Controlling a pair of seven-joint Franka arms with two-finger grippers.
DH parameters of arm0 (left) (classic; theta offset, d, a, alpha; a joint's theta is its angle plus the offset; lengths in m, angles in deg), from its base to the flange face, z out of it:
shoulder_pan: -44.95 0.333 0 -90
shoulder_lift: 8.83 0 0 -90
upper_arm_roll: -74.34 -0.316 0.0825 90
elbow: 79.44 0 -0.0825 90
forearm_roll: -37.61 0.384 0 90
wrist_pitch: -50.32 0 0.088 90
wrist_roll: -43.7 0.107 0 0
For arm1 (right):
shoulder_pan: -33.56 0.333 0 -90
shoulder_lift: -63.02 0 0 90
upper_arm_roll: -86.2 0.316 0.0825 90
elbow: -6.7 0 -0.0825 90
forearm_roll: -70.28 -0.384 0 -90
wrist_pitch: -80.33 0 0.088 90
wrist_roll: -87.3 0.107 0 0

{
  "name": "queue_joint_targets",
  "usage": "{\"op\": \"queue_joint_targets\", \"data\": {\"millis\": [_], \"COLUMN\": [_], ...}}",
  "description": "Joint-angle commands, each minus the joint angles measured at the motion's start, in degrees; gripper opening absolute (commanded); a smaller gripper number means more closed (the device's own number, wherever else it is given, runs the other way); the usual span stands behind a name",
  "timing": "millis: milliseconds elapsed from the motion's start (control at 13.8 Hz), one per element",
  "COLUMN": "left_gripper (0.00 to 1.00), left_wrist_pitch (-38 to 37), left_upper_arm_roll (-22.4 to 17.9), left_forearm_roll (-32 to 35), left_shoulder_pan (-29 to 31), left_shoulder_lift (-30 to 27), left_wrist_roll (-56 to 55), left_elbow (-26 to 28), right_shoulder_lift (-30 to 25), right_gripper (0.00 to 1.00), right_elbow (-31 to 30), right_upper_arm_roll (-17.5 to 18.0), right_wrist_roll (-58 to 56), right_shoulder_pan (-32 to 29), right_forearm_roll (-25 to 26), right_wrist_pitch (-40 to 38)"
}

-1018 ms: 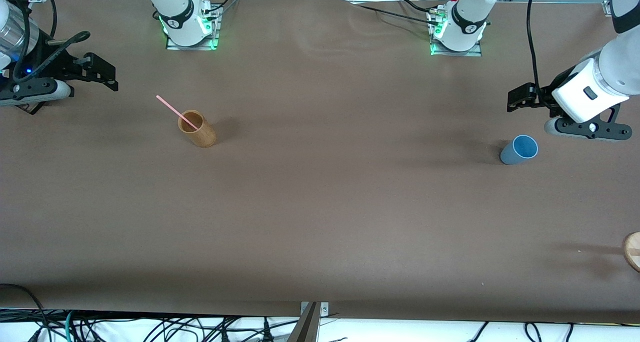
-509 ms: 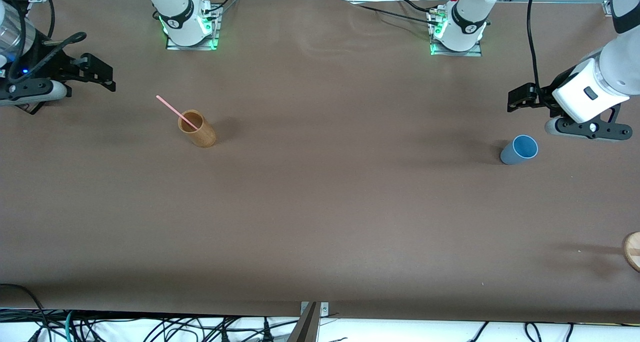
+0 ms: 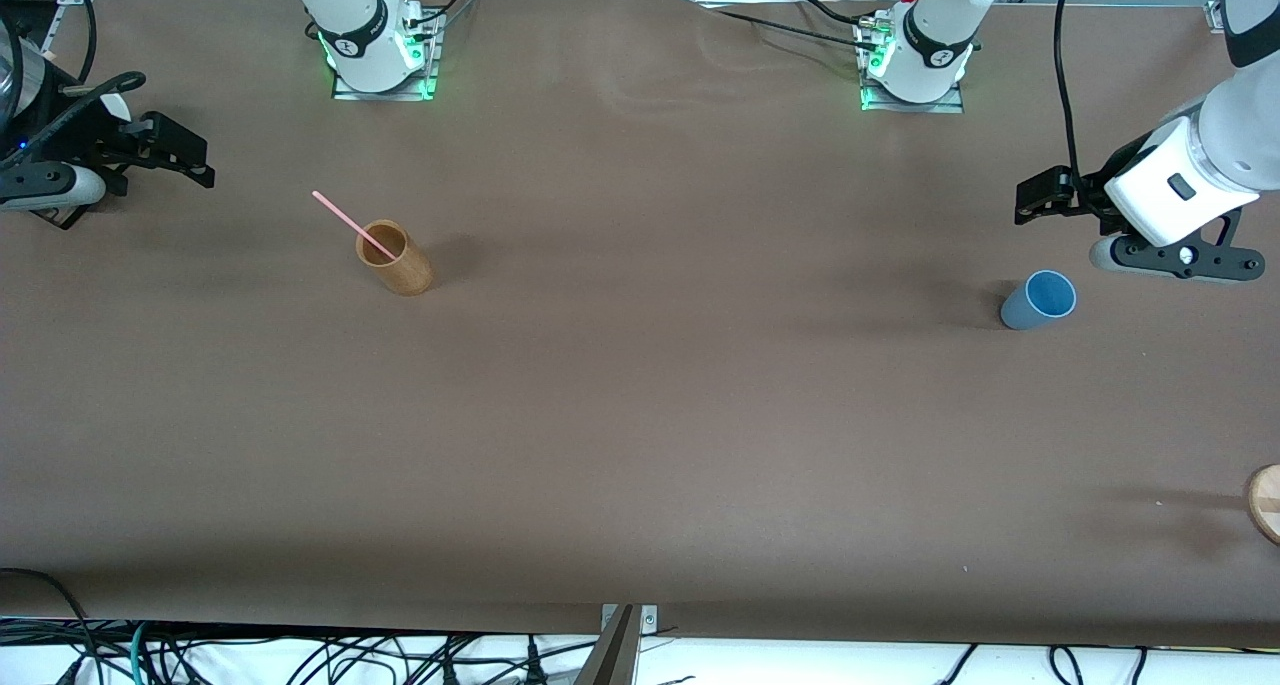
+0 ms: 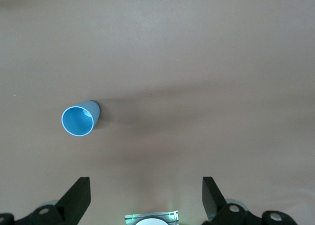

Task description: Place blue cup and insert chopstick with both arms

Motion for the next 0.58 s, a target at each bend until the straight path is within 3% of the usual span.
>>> {"op": "queue_joint_targets", "data": {"millis": [0,509], "left_gripper": [1.00,1.00], "left_wrist_pitch": [-1.42,-1.51], "left_upper_arm_roll": [0.96,0.96], "left_forearm_roll": [1.41,1.41], "left_shoulder_pan": [0.65,0.65], "left_shoulder_lift": [0.87,0.87], "left_wrist_roll": [0.62,0.62], "left_elbow": [-2.03,-2.03], "right_shoulder_lift": [-0.82,-0.82], "right_gripper": [1.00,1.00], "right_elbow": [-0.67,1.61], "right_upper_arm_roll": [0.52,0.17], "right_wrist_roll": [-0.04,-0.75], "right_shoulder_pan": [0.39,0.30], "right_forearm_roll": [-0.96,-1.22], "right_wrist_pitch": [0.55,-1.29]}}
